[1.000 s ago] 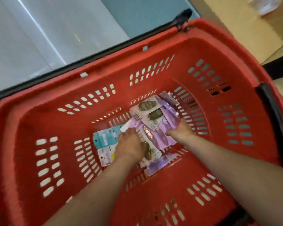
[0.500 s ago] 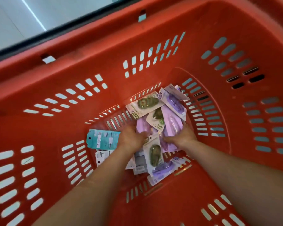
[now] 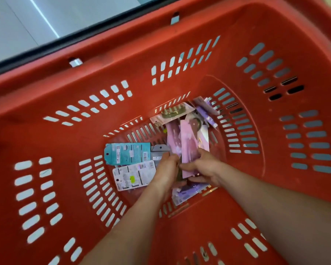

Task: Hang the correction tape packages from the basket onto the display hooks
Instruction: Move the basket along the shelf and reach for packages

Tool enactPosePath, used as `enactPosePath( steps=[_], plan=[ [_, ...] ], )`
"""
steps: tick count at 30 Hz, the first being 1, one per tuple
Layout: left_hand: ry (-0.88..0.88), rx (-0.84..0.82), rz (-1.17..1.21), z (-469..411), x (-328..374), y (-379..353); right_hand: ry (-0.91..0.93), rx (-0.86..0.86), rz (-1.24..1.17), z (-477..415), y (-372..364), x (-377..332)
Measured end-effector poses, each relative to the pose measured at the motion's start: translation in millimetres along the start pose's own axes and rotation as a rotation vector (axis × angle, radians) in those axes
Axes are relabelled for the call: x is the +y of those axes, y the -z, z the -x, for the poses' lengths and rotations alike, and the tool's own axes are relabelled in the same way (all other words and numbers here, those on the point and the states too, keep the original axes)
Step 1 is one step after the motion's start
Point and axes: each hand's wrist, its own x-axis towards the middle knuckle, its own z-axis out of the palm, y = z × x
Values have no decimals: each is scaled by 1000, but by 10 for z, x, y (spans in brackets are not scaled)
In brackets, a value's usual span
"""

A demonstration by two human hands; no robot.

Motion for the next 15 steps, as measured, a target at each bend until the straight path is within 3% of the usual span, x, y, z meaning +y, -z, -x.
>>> enactPosePath(
  steps=[4,9,15],
  plan=[
    [-38,-43,-138,187,51,74,12,-73,5,232,3,-45],
    [-272,257,-603,455,204,131,88,-95,88,651,-25,-182],
    [-330,335,-545,1169,496,387,230,76,-303,1433,74,-326]
  ],
)
